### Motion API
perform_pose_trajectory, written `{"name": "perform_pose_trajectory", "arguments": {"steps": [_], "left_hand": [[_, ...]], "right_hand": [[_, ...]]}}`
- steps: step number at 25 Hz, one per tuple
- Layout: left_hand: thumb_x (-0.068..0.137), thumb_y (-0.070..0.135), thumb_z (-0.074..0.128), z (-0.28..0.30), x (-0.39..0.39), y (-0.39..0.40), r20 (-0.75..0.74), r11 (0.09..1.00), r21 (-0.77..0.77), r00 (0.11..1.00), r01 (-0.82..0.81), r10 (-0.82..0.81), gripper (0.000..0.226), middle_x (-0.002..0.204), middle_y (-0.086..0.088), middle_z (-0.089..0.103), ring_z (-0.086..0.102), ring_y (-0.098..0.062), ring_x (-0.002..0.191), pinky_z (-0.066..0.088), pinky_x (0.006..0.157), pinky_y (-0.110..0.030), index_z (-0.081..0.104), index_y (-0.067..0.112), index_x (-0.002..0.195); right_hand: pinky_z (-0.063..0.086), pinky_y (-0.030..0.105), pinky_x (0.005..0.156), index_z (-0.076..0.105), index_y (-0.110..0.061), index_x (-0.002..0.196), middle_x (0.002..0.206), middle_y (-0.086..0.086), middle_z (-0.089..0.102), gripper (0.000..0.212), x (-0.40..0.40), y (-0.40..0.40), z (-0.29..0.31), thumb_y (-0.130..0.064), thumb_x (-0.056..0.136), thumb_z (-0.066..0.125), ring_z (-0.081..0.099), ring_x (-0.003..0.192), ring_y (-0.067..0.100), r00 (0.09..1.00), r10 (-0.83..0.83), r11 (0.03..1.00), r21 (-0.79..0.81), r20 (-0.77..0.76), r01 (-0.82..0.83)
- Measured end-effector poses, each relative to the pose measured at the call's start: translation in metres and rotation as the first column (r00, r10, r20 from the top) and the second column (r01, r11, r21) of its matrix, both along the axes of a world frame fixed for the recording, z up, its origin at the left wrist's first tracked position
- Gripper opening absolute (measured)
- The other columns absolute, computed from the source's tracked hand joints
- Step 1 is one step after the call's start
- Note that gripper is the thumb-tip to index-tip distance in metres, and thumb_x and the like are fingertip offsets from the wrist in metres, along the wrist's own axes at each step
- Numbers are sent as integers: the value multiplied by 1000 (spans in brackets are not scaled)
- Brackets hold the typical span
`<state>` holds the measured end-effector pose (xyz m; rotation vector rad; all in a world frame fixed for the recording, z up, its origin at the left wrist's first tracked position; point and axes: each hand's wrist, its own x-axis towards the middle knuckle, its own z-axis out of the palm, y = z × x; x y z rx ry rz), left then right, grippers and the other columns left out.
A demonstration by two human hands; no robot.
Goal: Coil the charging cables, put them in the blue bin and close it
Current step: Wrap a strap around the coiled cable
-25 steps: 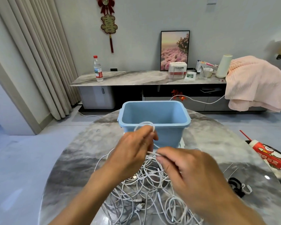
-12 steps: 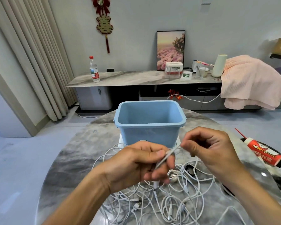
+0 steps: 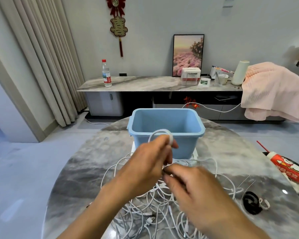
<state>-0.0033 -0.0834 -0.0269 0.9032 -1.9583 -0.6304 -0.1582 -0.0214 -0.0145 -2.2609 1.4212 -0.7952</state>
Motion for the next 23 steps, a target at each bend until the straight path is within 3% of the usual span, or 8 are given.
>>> {"name": "perform_pose_trajectory", "arguments": {"steps": [2,4,8,11,13,15,19,23], "left_hand": [[102,23,39,0,-2,5,152,997,41,985,71,-76,16,70,7,49,47,-13,64,42,60,-33,44,19,87],[101,23,41,6,-5,9,-72,941,268,978,207,-195,23,67,-8,44,41,-21,61,37,56,-38,48,9,83],[100,18,41,28,-11,23,-226,809,396,900,433,-372,26,60,-8,43,36,-20,57,29,57,-30,63,8,89],[100,16,39,36,-20,33,-413,641,457,785,617,-461,26,55,0,43,41,-11,53,38,68,-28,61,5,92],[97,17,41,34,-29,35,-665,563,425,666,709,-337,24,54,3,40,38,-9,50,46,79,-35,60,7,88],[96,16,45,28,-34,33,-809,594,401,574,697,-126,20,55,2,39,33,-9,47,52,79,-30,60,6,88],[92,18,49,28,-34,25,-801,712,476,588,516,110,20,56,-1,43,37,-10,47,52,81,-29,61,3,89],[94,18,44,32,-31,24,-821,649,504,550,570,155,20,53,1,37,32,-9,44,55,74,-26,56,5,86]], "right_hand": [[41,15,56,67,-28,89,63,-17,61,6,-18,1,24,-34,88,66,53,58,1,997,18,997,-76,80,-12],[36,10,49,69,-32,88,61,-20,63,5,-36,-3,38,-35,84,72,53,50,0,979,62,991,-126,192,-38],[52,47,52,66,-35,90,73,-2,70,22,-65,-15,41,-47,73,75,59,56,38,910,135,976,-209,392,-54],[47,28,47,69,-28,76,62,-1,64,33,-73,-23,33,-56,65,80,54,50,23,775,80,989,-145,626,16],[37,14,44,68,-23,73,51,-5,52,24,-60,-29,15,-46,77,73,44,44,5,651,38,999,-40,759,-12],[31,14,42,66,-16,77,51,-3,45,23,-37,-33,-7,-34,90,60,36,42,3,631,-62,997,77,773,4],[30,22,46,64,-22,75,51,0,44,31,-13,-30,-24,-26,102,49,36,45,7,761,-155,987,124,630,98],[33,31,50,61,-25,78,50,-5,48,27,-25,-32,-21,-38,98,50,39,45,8,802,-252,967,116,541,225]]}}
